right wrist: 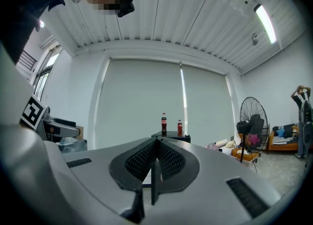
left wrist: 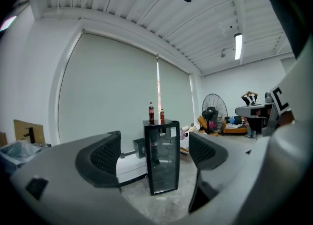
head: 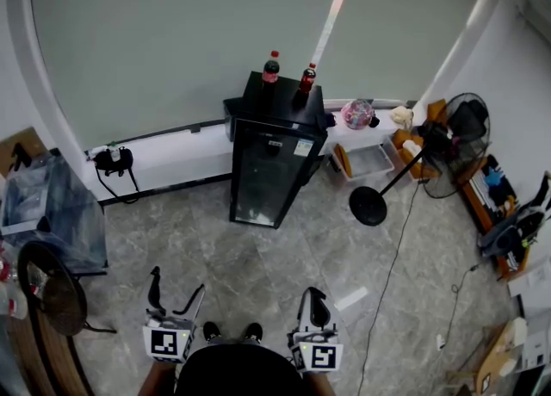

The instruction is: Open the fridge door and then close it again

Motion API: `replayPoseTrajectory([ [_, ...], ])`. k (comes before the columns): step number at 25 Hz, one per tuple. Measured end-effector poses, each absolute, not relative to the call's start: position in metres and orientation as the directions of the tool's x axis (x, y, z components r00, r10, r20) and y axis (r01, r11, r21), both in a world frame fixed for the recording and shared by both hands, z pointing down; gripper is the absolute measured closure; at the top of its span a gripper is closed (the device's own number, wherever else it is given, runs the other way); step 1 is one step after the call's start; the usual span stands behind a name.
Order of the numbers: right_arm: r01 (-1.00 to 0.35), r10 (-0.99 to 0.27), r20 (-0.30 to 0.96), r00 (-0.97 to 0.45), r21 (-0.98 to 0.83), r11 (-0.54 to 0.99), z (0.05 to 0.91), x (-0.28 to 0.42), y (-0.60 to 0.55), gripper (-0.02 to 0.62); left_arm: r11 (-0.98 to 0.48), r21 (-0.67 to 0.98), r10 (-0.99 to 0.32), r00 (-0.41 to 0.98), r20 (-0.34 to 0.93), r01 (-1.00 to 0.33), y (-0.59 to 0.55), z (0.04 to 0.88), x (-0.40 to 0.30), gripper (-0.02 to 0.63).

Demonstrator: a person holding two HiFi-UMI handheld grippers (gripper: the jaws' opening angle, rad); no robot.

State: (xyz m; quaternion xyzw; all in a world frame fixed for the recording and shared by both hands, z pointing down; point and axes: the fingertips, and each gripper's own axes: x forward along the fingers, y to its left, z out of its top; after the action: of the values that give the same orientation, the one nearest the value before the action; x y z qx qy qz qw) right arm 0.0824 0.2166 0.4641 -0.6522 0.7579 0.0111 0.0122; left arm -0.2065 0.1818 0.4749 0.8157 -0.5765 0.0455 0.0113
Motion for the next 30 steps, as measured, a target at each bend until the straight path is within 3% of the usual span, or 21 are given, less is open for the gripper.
replayPoseTrajectory([
  [9,-0.986,-0.985,-0.037,-0.167,0.000,0.167,0.461,0.067,0.216,0.586,-0.326,-0.017,-0.941,0.322,0.102,-0.945,0.182,0.479,-0.219,0.115],
  [30,-0.993,-0.993,0.004,-0.115,-0.019,0.115,0.467,0.005,0.233,0.586,-0.370,0.007,-0.926,0.369,0.080,-0.929,0.179,0.479,-0.276,0.110],
])
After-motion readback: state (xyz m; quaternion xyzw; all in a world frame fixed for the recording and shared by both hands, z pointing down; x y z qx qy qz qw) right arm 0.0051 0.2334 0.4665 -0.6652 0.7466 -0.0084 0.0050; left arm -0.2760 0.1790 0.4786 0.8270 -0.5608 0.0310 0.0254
